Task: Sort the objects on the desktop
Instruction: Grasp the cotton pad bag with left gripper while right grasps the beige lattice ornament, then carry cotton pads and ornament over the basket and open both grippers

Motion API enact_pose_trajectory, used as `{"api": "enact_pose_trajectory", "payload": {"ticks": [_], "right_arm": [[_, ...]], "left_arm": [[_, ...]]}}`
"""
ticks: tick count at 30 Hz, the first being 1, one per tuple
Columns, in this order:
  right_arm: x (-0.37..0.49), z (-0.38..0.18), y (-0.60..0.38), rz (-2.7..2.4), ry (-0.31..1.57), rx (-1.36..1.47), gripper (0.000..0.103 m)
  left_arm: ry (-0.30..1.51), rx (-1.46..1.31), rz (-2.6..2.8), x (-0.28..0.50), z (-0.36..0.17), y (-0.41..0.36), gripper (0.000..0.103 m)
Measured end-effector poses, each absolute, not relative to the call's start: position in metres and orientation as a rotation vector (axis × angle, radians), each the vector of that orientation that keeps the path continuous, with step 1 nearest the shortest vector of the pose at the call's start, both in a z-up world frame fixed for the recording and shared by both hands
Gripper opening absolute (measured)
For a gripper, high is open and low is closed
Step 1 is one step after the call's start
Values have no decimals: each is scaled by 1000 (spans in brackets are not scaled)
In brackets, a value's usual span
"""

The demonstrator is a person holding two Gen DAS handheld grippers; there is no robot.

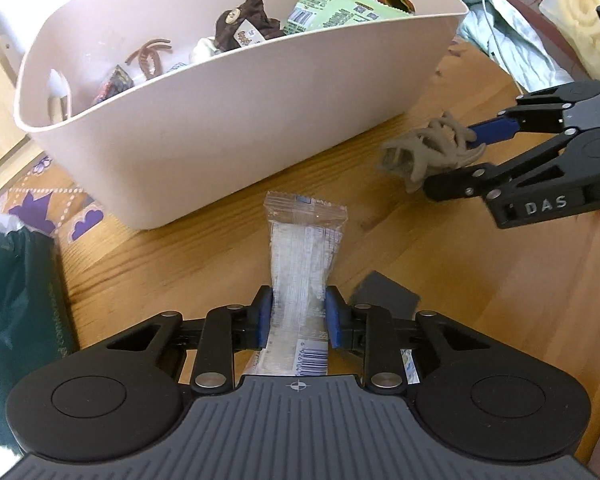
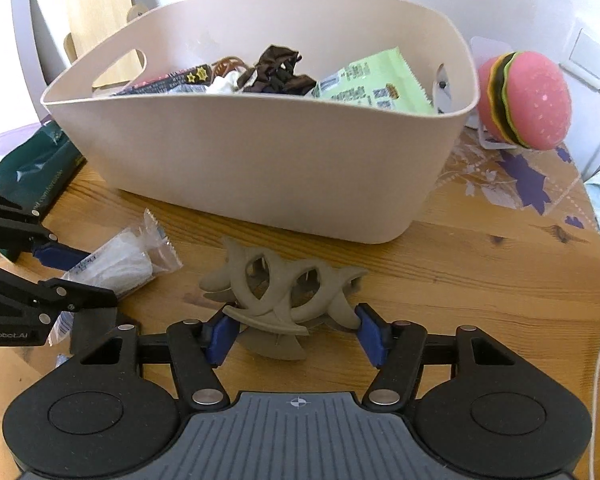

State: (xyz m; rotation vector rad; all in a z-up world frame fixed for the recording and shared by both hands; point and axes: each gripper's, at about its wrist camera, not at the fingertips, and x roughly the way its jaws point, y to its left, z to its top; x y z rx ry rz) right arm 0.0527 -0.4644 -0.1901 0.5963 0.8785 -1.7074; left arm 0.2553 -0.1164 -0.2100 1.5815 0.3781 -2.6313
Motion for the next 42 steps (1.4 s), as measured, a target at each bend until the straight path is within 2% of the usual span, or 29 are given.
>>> {"api": "enact_pose_trajectory", "payload": {"ticks": [8,31,42], "right_arm": [[61,-175,-451,-1705,853,542,60],[72,-97,-384,-1704,705,375,60],[88,-60,-385,-1678,632,252,60]], "left_arm": [[368,1531,-2610,251,-190,-115,28],[249,1321,-2686,303,-116,-125,28],[351,1162,-2687,293,-82,-147,28]]}}
